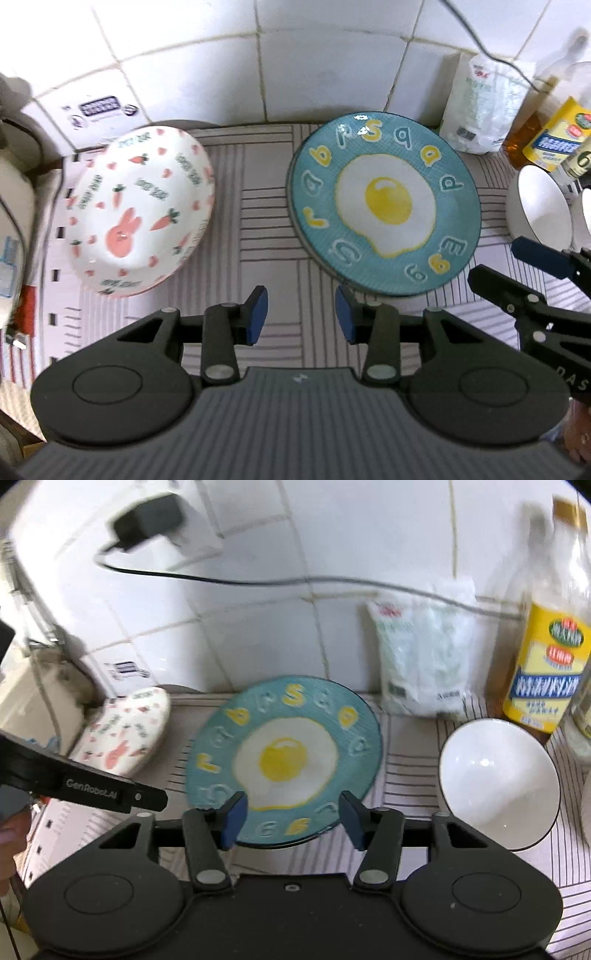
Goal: Organize plates and bowls
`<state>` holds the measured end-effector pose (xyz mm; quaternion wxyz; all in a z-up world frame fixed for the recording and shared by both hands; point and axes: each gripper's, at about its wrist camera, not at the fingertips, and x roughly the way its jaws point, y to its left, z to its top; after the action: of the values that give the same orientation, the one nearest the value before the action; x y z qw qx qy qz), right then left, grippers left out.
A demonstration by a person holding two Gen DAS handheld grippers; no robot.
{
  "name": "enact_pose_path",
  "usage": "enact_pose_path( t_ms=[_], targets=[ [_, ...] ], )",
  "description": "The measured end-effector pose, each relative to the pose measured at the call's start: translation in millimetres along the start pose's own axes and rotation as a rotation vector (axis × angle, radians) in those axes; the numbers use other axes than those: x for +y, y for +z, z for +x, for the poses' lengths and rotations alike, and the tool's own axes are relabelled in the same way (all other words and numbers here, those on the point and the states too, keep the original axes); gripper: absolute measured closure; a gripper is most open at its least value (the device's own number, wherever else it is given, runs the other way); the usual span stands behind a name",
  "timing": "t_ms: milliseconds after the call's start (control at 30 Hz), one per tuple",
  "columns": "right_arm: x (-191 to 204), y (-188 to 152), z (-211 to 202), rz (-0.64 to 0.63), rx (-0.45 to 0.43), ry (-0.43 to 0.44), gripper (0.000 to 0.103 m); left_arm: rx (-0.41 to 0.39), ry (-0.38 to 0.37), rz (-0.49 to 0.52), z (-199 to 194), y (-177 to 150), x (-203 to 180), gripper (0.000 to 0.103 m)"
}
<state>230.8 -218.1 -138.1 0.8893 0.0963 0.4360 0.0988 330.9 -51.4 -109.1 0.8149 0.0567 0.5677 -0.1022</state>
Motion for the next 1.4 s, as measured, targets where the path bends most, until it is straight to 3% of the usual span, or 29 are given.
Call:
enact_pose_path(
  t_ms=[433, 633, 800, 1000, 1067, 1133, 1233, 1400],
  targets=[
    [69, -14, -54, -0.088, -0.143, 0.116, 0.035, -0.085, 0.011, -0.026, -65, -41, 55, 0.055],
    [103, -19, -57, -0.112, -0.171, 0.146, 0.034, -0.126, 0.028, -0.036, -81, -58, 86, 0.051],
    [135, -13, -63, -0.098, -0.184, 0.227, 0.034, -0.198, 0.025, -0.043, -95, -72, 110, 0.048],
    [170, -10, -53, -0.154, -0.203, 0.232, 0.031, -0.216, 0.033, -0.047, -91, -76, 143, 0.043],
    [177, -10, -43, -0.158, -0.208, 0.224, 0.026, -0.216, 0.045, -0.059, -87, -74, 155, 0.036],
    [182, -10, -32, -0.143, -0.223, 0.202, 0.011, -0.217, 0.068, -0.069, -81, -71, 166, 0.030],
    [185, -12, -16, -0.124, -0.278, 0.179, 0.010, -0.208, 0.076, -0.059, -69, -66, 182, 0.023],
    [190, -7, 18, -0.106, -0.298, 0.154, 0.010, -0.222, 0.072, -0.096, -48, -54, 206, 0.009]
  ],
)
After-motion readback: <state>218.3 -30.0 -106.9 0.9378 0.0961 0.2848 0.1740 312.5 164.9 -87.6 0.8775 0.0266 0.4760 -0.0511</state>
